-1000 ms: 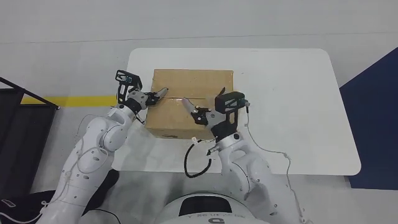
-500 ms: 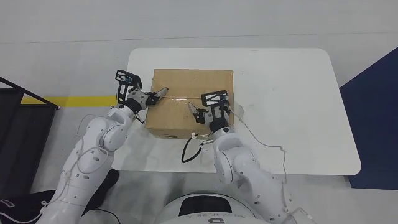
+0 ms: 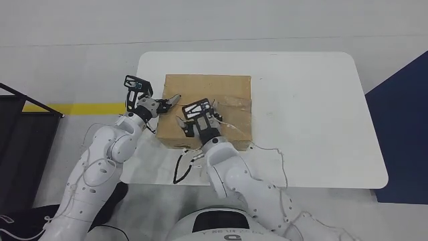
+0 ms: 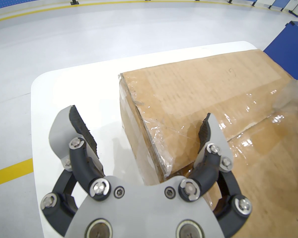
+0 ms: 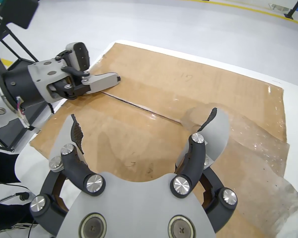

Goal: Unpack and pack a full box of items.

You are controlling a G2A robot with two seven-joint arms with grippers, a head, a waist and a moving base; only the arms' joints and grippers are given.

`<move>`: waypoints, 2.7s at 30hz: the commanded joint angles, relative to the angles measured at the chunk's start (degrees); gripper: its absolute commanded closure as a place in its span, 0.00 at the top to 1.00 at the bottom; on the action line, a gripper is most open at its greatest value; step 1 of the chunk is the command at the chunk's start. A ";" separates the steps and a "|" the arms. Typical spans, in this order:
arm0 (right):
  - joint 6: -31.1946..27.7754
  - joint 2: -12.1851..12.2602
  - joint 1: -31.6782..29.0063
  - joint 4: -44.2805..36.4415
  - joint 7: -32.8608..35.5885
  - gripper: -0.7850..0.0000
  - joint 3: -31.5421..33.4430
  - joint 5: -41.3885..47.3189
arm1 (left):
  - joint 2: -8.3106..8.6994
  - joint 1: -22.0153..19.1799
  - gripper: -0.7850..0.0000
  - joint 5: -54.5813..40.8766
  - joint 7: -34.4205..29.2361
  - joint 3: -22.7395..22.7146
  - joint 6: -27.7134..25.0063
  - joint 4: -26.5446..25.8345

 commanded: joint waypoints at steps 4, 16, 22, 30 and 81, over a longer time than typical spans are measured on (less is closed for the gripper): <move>-3.50 -1.53 1.92 -0.72 1.03 1.00 -4.43 -0.62 | 0.00 0.00 1.00 0.00 0.00 0.00 0.00 0.00; -6.25 1.29 -11.18 -17.78 -9.73 1.00 8.31 2.24 | 0.00 0.00 1.00 0.00 0.00 0.00 0.00 0.00; 6.42 2.67 -19.97 -19.09 -15.76 1.00 19.79 -8.47 | 0.00 0.00 1.00 0.00 0.00 0.00 0.00 0.00; 6.30 2.62 -22.15 -15.76 -7.02 1.00 20.14 -19.06 | 0.00 0.00 1.00 0.00 0.00 0.00 0.00 0.00; -47.99 4.13 -20.32 -5.52 -21.62 1.00 38.68 47.49 | 0.00 0.00 1.00 0.00 0.00 0.00 0.00 0.00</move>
